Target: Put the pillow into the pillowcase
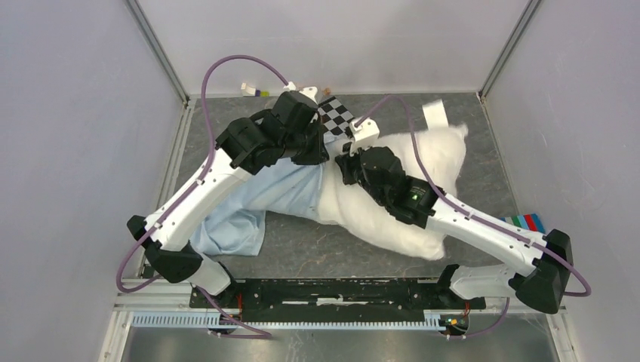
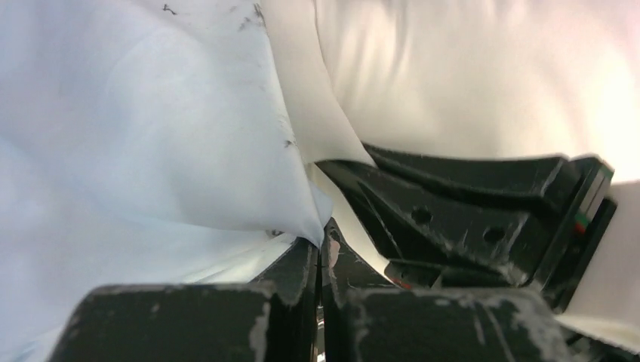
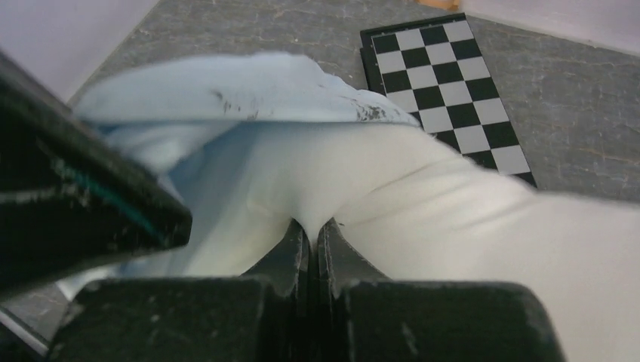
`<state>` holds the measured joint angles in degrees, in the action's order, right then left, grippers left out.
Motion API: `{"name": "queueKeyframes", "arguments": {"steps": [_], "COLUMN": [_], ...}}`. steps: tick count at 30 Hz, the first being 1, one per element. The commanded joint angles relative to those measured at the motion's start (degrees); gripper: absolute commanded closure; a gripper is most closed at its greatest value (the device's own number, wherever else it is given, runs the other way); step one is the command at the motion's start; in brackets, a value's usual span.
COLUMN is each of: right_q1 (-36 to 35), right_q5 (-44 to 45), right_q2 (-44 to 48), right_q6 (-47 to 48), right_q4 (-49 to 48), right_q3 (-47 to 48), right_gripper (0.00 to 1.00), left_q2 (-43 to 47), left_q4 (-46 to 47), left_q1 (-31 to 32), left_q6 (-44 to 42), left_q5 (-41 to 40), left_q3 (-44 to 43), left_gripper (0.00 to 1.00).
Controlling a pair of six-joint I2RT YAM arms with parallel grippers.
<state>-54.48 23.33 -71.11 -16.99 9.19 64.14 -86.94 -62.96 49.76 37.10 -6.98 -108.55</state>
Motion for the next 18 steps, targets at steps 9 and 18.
{"name": "queueKeyframes", "arguments": {"steps": [9, 18], "right_q1": [-3.09, -21.24], "right_q5": [2.50, 15.88], "right_q2": [3.83, 6.56], "right_q6": [5.59, 16.05], "right_q4": [-5.43, -1.84], "right_q3": [-6.26, -7.09], "right_gripper": [0.36, 0.02], "left_q2": [-0.45, -0.92], "left_q4": [18.22, 18.07], "left_q1": [-7.82, -8.53], "left_q6": [6.42, 5.48], "left_q5": [10.36, 11.20], "left_q3": [18.28, 16.59], "left_gripper": [0.98, 0.98]}}
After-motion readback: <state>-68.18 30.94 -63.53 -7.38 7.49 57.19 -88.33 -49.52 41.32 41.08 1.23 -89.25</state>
